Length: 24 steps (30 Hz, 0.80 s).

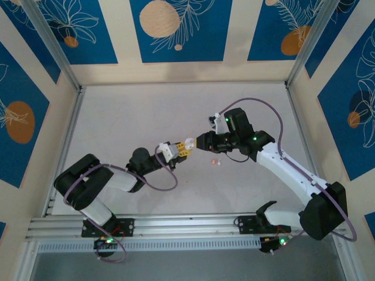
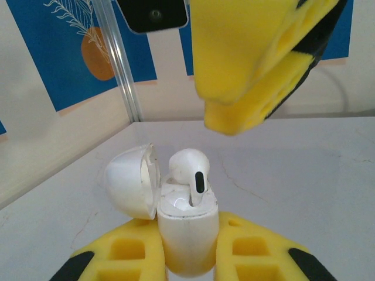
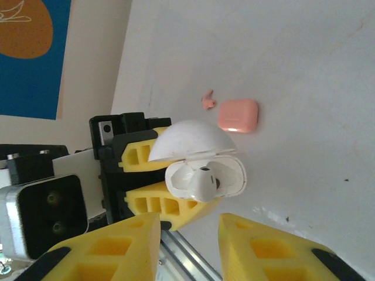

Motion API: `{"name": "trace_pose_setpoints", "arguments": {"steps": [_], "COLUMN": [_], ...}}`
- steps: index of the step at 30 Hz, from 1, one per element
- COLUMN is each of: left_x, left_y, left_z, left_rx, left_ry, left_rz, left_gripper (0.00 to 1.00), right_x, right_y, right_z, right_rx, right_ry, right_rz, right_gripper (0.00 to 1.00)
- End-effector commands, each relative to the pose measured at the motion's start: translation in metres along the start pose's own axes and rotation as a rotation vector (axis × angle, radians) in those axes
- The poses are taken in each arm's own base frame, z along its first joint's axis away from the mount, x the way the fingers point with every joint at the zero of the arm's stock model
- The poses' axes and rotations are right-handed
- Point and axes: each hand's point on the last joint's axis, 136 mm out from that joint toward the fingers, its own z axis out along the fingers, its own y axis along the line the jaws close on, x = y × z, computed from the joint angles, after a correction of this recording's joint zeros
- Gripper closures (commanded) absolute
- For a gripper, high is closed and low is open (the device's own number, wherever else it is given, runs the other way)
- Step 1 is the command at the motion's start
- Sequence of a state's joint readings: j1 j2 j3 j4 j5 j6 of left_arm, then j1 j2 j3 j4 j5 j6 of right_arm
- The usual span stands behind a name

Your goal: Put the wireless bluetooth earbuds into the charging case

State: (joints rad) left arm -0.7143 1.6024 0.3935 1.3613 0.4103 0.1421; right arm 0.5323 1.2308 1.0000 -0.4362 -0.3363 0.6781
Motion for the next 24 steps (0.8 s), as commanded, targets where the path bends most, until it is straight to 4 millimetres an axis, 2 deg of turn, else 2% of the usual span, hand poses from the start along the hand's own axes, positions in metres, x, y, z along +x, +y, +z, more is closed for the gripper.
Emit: {"name": "trace_pose_setpoints", "arguments": {"steps": [1, 24], "left_x": [-0.018, -0.022], "left_y": [-0.003, -0.005], "left_z": [-0.002, -0.001], "left_rx": [-0.003, 0.000], "left_ry": [-0.057, -0.066], "left_rz": [0.053, 0.042], "left_gripper": [0.88, 0.88], "right_x": [0.003, -0.010], "right_y": [0.006, 0.013], "right_z": [0.000, 0.011], "right_rx": [-0.032, -0.084], "right_ry": [0.030, 0.019], "right_rz": [0.021, -0.006], "right_gripper": [0.67, 0.77]}}
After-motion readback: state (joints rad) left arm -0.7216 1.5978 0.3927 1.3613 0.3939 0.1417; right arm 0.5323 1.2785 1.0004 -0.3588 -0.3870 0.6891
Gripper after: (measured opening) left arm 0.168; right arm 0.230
